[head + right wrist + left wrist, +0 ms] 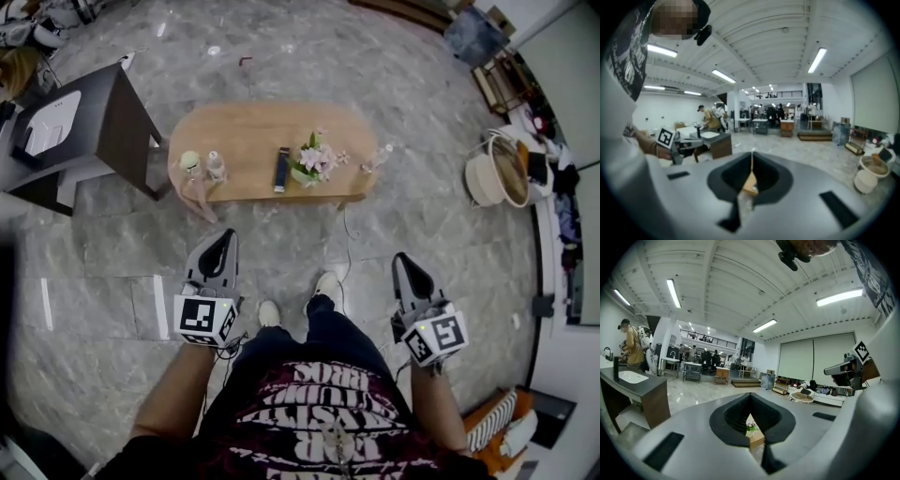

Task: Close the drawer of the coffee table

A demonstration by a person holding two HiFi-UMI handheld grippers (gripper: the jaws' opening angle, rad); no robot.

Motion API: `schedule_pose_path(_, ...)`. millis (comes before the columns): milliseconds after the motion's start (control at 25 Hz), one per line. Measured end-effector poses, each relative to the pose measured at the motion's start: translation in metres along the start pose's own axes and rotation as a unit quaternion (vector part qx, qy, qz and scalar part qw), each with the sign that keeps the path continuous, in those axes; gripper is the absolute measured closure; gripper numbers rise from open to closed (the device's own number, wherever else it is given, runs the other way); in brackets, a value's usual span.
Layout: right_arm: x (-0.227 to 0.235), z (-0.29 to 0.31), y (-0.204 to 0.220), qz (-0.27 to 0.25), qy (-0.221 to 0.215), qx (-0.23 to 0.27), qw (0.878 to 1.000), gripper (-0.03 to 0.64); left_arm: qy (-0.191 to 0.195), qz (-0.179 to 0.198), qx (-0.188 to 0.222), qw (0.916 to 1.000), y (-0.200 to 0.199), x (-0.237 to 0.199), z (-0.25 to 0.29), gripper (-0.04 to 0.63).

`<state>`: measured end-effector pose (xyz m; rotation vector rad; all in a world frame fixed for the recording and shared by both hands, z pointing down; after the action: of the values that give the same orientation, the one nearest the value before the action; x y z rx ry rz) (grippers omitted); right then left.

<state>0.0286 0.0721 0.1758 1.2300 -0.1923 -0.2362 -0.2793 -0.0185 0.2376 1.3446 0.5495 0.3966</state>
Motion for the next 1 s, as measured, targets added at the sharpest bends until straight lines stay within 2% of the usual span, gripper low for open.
schedule_pose_path(240, -0.004, 0.016, 0.006, -0.005, -0.021, -0.008, 1.0, 0.581, 0.01, 0.002, 0.001, 1.0, 0.001, 0.007, 0.005, 0.572)
schedule_pose_path(480, 0.012, 0.022, 0.007, -0.002, -0.025, -0.001, 1.0, 0.581, 0.007, 0.004, -0.01, 0.9999, 0.008, 0.02, 0.013, 0.572)
schedule_pose_path(720, 0.045, 0.028, 0.022, 0.02, -0.026, -0.001, 0.999, 0.581, 0.003, 0.01, -0.018, 0.9998, 0.009, 0.035, 0.034, 0.572)
schedule_pose_path(1000, 0.122, 0.038, 0.031, 0.046, -0.026, 0.008, 0.999, 0.581, -0.003, 0.033, -0.043, 0.9985, 0.003, 0.069, 0.088, 0.572)
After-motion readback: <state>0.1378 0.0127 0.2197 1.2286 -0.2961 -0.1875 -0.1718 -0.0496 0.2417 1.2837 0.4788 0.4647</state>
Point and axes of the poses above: the fingertips, and each gripper's own axes: z forward along the fingers, x to its right, y out of its underside, the point moved 3 cm from there along -z, backward along the fingers, and after that the axes turned 2 degrees about y, right-handed, at the moved point
